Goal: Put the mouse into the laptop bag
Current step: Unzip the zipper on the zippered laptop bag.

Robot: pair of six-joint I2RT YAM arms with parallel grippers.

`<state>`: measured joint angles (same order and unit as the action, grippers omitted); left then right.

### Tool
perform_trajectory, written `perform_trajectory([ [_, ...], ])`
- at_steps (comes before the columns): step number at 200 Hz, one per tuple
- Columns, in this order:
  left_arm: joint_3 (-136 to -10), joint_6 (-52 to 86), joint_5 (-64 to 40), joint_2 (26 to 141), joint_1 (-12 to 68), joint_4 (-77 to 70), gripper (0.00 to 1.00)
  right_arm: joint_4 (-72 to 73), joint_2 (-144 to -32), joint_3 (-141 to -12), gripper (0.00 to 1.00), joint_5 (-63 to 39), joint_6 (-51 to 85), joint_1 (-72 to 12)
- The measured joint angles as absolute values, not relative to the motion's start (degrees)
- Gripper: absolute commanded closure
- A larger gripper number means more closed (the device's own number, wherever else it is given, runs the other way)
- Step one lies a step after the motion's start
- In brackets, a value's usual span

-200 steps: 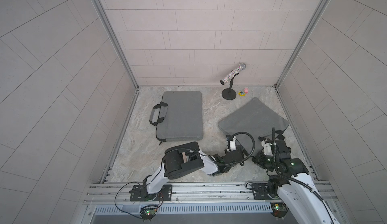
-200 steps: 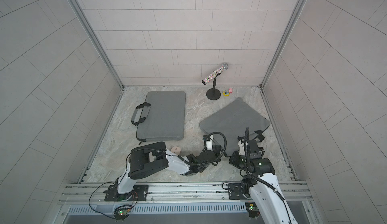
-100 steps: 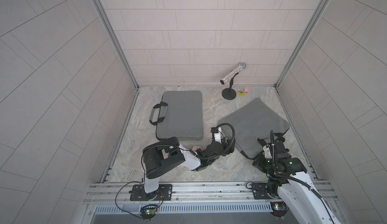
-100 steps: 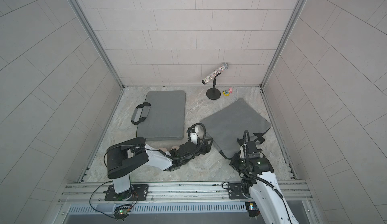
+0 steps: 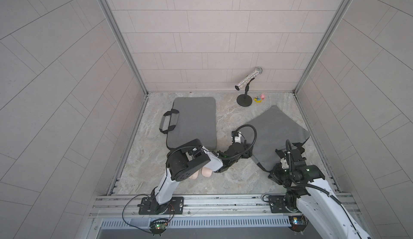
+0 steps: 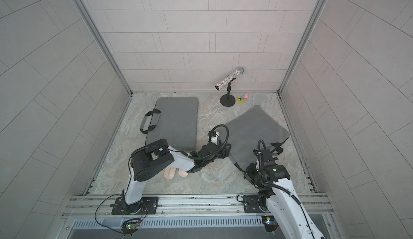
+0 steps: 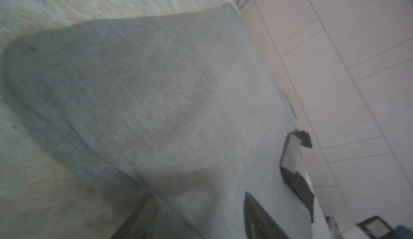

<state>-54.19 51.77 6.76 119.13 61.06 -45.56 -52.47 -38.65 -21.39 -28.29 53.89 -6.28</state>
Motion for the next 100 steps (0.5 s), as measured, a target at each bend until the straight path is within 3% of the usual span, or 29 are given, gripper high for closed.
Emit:
perform_trajectory([
  [11,-54.74,51.42,7.31,119.87,60.84,-45.41,0.76,-51.83,-40.95,-21.87,1.00,-29.04,53.89,-6.98],
  [29,-55.16,51.77,7.38,120.75,60.84,-45.76,0.91,-50.50,-43.38,-21.96,1.00,-30.04,54.41,-8.69],
  [61,-55.29,51.81,7.70,120.84,61.80,-46.48,0.99,-47.99,-44.34,-21.98,1.00,-31.11,57.45,-13.72],
  [100,-54.89,51.40,10.28,120.07,64.82,-46.83,1.00,-45.50,-44.38,-22.31,1.00,-31.07,61.34,-16.12],
])
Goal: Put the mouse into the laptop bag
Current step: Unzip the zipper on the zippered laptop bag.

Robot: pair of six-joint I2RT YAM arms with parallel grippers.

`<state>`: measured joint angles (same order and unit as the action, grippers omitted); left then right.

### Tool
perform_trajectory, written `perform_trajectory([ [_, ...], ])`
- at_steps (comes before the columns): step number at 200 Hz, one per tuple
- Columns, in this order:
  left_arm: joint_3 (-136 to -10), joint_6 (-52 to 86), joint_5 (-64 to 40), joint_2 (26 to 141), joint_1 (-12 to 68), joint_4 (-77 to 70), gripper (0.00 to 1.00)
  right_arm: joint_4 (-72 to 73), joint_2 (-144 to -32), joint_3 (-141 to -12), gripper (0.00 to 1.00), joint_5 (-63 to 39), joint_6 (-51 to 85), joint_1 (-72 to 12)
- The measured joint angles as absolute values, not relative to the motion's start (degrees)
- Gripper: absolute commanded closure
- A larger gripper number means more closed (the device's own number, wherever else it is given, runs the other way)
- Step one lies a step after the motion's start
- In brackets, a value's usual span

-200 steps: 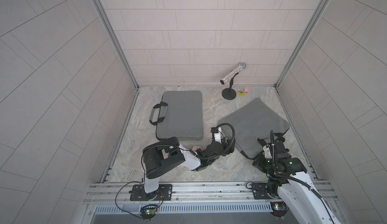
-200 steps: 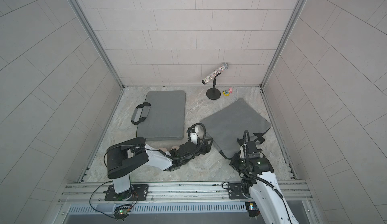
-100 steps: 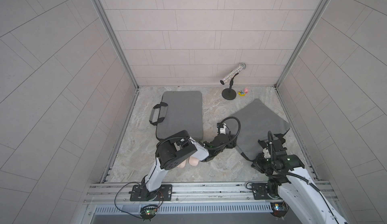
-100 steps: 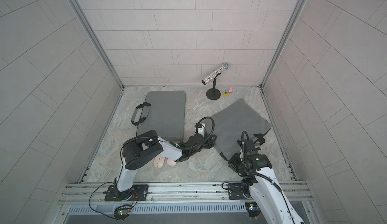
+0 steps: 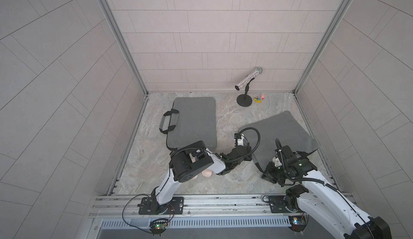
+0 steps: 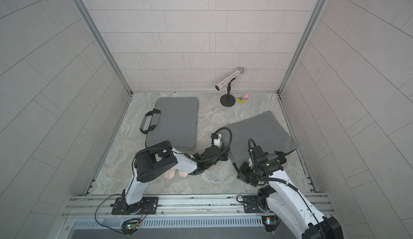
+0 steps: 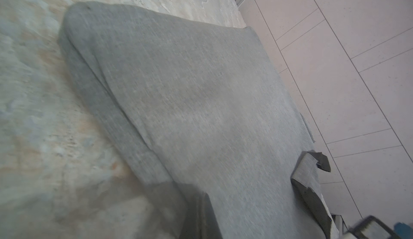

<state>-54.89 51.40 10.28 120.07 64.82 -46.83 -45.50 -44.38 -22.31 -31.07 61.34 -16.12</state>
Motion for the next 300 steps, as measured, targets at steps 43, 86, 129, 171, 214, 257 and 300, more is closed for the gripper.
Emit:
perform_trajectory([
  [43,-50.52,50.96,11.88,117.10,68.38,-50.52,0.57,-40.73,-48.60,-22.02,1.00,-31.05,64.03,-16.23],
  [86,-48.05,49.32,14.68,112.29,67.16,-48.27,0.12,-36.91,-50.48,-21.30,1.00,-30.76,65.39,-16.23],
  [129,-51.44,49.45,11.51,113.27,60.20,-44.99,0.06,-35.14,-44.60,-18.02,1.00,-30.59,66.92,-16.23],
  [171,-59.88,49.87,8.93,120.29,58.04,-39.16,0.11,-35.62,-40.34,-17.26,1.00,-30.22,67.99,-16.23],
  [214,-63.94,49.71,7.66,123.28,57.93,-36.34,0.83,-33.67,-42.81,-17.26,1.00,-30.63,69.21,-16.23],
  [257,-62.76,50.68,8.12,123.35,57.60,-38.48,1.00,-30.55,-47.29,-17.26,1.00,-30.65,70.37,-16.49],
  [300,-59.61,50.59,11.16,121.86,58.98,-40.84,1.00,-27.11,-51.81,-17.30,1.00,-30.96,73.17,-18.04],
])
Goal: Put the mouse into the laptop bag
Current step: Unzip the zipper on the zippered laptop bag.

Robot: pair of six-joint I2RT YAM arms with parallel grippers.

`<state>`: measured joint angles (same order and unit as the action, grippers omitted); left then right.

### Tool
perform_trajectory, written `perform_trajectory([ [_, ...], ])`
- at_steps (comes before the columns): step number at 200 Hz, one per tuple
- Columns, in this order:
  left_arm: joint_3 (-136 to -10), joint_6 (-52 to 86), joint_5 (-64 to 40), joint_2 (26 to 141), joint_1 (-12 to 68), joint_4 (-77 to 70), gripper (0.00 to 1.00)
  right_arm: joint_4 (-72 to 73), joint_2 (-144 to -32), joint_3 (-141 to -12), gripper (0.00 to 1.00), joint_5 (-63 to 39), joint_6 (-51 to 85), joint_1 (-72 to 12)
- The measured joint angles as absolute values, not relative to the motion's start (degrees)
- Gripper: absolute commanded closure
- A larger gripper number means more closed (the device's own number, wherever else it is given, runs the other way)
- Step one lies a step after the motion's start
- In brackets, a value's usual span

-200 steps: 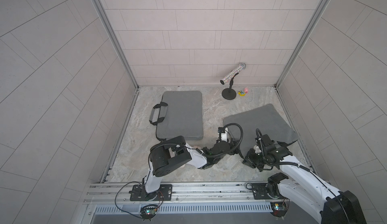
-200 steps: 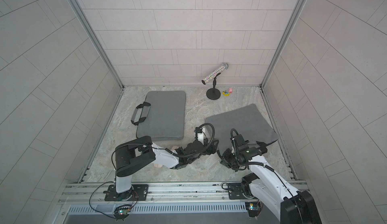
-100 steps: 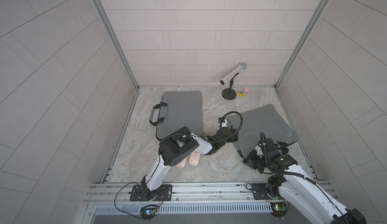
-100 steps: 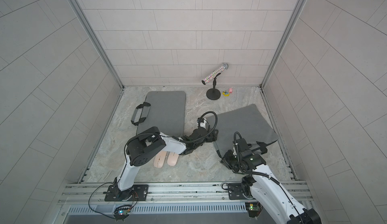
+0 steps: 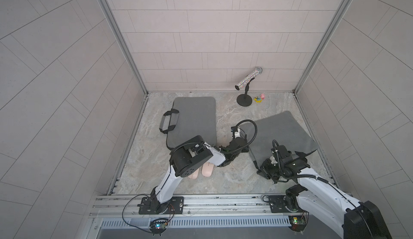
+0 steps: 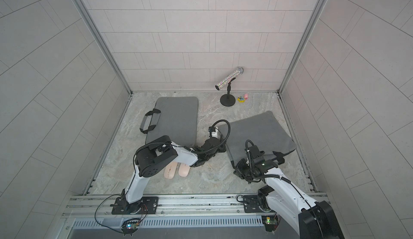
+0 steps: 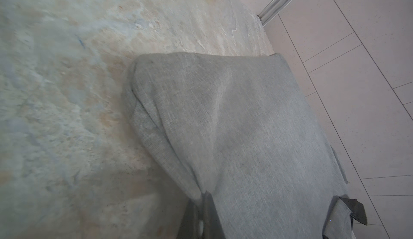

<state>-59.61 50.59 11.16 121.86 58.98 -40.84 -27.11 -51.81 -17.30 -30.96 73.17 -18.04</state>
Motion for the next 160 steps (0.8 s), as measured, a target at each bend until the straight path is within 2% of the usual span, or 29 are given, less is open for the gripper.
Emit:
perform_trajectory([
  [36,-57.98,50.52,13.65,121.56,59.59,-42.37,1.00,-27.03,-52.36,-18.09,1.00,-31.70,74.02,-18.85],
  [93,-55.16,50.52,14.20,121.23,59.79,-46.30,1.00,-31.68,-43.11,-17.78,1.00,-30.94,78.74,-18.96],
  [134,-45.50,50.98,17.37,118.26,61.60,-55.70,1.00,-35.97,-37.85,-17.78,1.00,-30.44,81.21,-19.25],
  [160,-40.27,50.33,24.12,116.18,65.60,-59.46,1.00,-38.04,-36.67,-17.78,1.00,-29.26,81.23,-19.22],
])
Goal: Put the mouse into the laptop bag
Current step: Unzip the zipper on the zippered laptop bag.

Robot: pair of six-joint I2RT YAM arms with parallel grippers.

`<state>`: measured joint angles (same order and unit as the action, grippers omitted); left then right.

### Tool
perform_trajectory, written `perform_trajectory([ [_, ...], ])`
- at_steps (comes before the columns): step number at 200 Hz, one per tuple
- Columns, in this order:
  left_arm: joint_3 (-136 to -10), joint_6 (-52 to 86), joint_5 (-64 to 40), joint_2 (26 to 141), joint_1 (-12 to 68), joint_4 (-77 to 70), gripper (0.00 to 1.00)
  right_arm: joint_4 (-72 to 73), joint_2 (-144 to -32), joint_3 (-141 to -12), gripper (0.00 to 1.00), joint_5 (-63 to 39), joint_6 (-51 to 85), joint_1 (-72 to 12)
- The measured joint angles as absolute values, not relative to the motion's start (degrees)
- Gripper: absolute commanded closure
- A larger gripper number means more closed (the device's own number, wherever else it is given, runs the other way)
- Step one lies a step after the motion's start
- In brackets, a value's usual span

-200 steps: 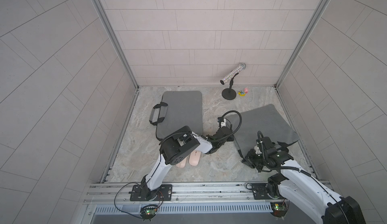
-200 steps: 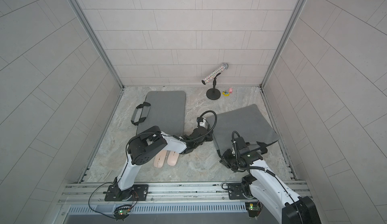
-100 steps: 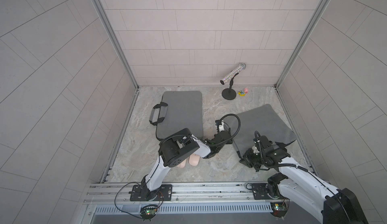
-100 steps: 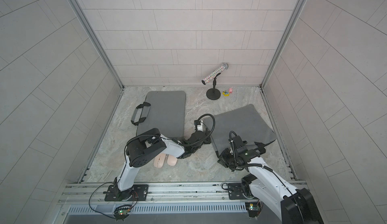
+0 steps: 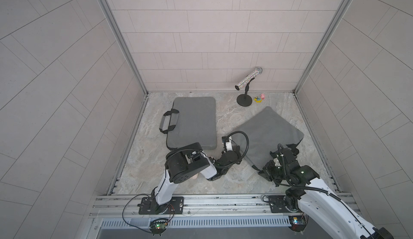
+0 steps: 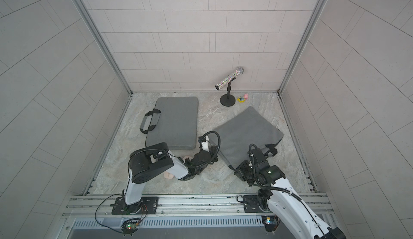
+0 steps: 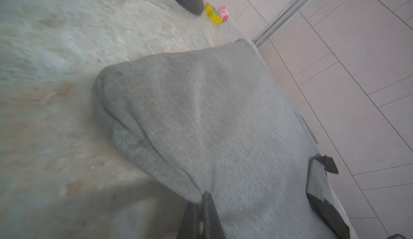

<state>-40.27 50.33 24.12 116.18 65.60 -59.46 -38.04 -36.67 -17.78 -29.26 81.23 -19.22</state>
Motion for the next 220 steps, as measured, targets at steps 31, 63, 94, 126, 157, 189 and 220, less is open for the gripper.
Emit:
perform_trajectory([
  [31,-40.01,47.31,32.71,115.77,71.09,-59.27,1.00,-39.99,-38.28,-17.76,1.00,-28.01,80.88,-19.49],
  [63,-42.50,45.52,35.00,115.77,71.64,-56.23,1.00,-40.10,-37.76,-17.63,1.00,-26.61,81.10,-21.45],
  [94,-43.62,44.56,35.27,115.77,71.66,-55.77,1.00,-40.58,-36.99,-17.76,1.00,-25.52,81.54,-21.87],
  [126,-43.81,44.03,35.66,115.85,71.64,-55.64,1.00,-39.07,-40.53,-18.20,1.00,-25.91,82.83,-22.04],
  [157,-47.18,43.86,36.86,117.43,70.81,-50.94,1.00,-36.88,-45.32,-20.47,1.00,-26.33,82.65,-24.03],
  [189,-54.11,44.29,33.08,120.42,66.65,-44.62,1.00,-36.29,-44.93,-23.05,1.00,-26.79,80.58,-25.80],
  [220,-54.63,44.49,29.54,120.77,65.28,-44.56,1.00,-34.94,-40.73,-20.62,1.00,-28.21,80.64,-26.00],
])
